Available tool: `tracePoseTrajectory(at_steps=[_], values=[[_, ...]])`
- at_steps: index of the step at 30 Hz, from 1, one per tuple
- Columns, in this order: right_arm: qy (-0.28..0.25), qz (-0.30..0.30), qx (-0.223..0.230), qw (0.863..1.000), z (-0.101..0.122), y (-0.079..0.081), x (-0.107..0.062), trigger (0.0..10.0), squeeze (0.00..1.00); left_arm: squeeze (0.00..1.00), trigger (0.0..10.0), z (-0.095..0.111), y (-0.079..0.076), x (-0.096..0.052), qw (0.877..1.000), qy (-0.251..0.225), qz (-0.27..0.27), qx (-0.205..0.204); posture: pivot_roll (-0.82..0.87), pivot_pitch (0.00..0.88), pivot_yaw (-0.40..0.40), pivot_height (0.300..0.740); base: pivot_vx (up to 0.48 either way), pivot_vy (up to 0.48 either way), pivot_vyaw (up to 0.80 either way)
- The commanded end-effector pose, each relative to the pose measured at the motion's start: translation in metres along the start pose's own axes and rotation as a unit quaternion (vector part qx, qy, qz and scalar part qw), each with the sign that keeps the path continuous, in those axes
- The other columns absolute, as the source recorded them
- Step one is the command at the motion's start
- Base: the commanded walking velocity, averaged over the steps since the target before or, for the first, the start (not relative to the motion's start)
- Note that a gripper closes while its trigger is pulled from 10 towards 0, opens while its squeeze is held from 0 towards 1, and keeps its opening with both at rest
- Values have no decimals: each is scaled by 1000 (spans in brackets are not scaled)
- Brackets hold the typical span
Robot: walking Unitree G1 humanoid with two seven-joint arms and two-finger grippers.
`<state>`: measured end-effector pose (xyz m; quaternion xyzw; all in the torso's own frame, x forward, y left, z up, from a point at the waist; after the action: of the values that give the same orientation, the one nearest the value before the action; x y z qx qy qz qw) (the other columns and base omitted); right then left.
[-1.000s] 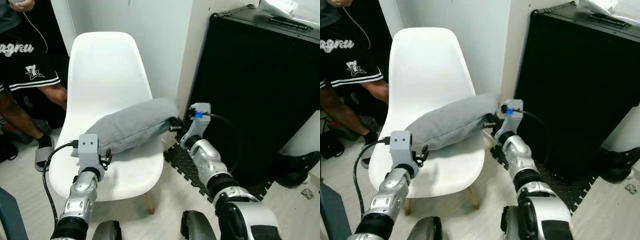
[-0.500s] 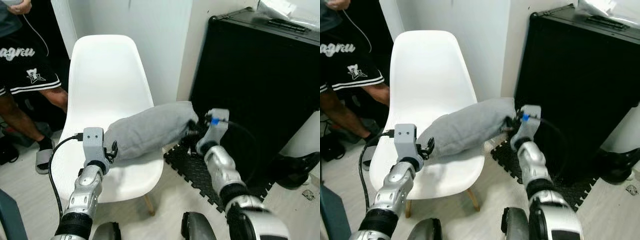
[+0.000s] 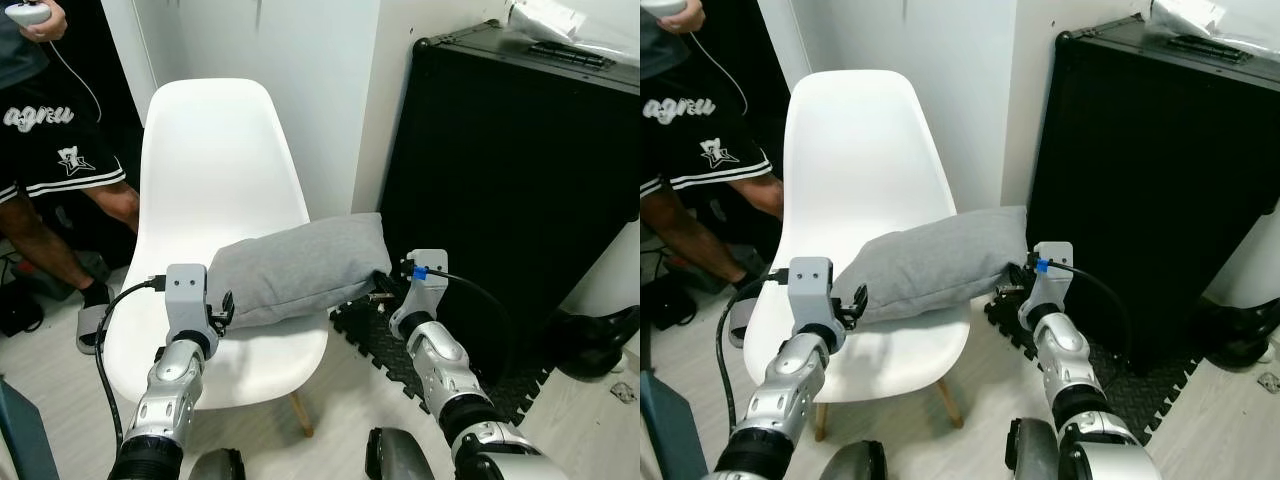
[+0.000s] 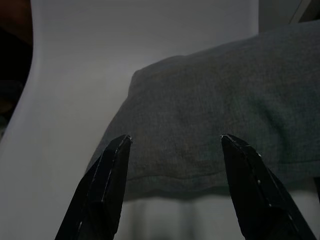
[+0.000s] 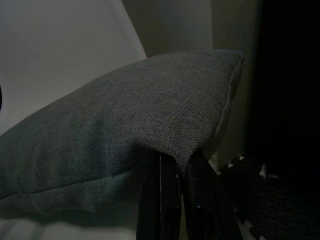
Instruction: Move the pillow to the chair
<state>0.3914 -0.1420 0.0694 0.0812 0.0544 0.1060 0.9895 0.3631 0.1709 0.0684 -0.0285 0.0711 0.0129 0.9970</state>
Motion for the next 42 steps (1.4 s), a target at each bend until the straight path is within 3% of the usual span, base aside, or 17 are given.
tracePoseTrajectory(at_steps=[1,27,42], values=[[-14,3,-3,1000,5,4,1,10000,0,0,10000,-2,2,-2,1000,4,1,6,14,19,-17,643,0,0,0],[0,-9,0,1000,0,-5,-2,10000,0,0,10000,-3,3,-2,1000,7,2,8,9,22,-18,738,0,0,0],[29,-17,-10,999,-10,-10,-4,10000,0,0,10000,-3,10,-1,1000,11,17,8,10,31,-24,740,0,0,0]])
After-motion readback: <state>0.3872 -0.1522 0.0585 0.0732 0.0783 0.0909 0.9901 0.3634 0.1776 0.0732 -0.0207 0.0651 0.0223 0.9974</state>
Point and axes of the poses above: a point about 5 cm out from each wrist's last joint towards the gripper, its own x axis pointing out of the wrist towards the gripper, its own z axis along the axis of the wrist's last joint, y = z × x, the point moved 5 cm from there along x, pointing out of the wrist towards the gripper
